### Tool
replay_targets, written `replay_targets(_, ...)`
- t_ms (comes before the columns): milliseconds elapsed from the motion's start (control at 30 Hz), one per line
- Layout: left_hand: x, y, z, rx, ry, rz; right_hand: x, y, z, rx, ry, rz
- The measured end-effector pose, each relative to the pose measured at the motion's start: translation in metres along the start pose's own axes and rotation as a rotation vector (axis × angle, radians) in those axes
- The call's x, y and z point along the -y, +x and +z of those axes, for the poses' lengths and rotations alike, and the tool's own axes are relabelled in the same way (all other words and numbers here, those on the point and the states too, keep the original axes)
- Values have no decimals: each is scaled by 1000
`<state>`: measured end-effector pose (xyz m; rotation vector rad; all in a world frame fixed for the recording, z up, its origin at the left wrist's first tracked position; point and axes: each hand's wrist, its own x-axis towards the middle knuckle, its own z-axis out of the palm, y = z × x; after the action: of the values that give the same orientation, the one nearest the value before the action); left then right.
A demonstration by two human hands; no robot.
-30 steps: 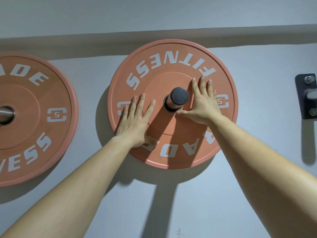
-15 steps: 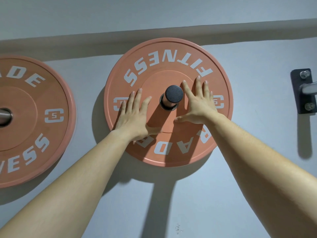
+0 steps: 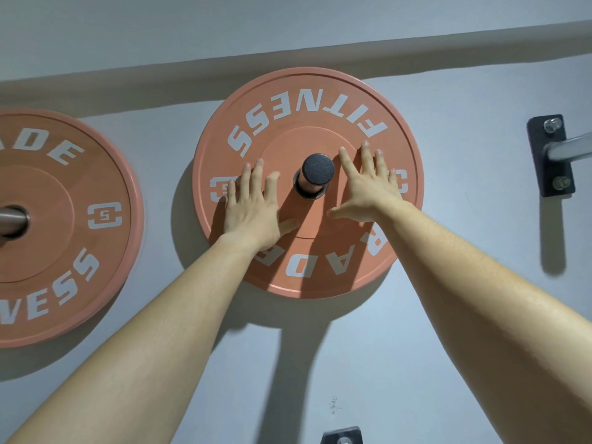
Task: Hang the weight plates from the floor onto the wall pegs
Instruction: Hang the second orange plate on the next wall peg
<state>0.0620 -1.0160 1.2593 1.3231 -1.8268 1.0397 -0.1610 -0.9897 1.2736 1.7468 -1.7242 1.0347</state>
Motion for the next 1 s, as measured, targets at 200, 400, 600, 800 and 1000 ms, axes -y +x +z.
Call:
replay_targets(200, 9, -23, -30, 46, -84, 4, -4, -37, -16, 6, -22, 59)
replay_targets(400, 25, -44, -62, 54, -151, 10, 18, -73, -52, 47, -87, 141)
replay_targets(600, 59, -82, -93, 42, -235, 44, 71, -115, -72, 214, -176, 197)
replay_targets(800, 106, -140, -114, 56, -280, 80, 136, -159, -79, 260, -213, 231)
replay_targets(1000, 173, -198, -137, 135, -320, 74, 220, -201, -84, 299, -252, 206)
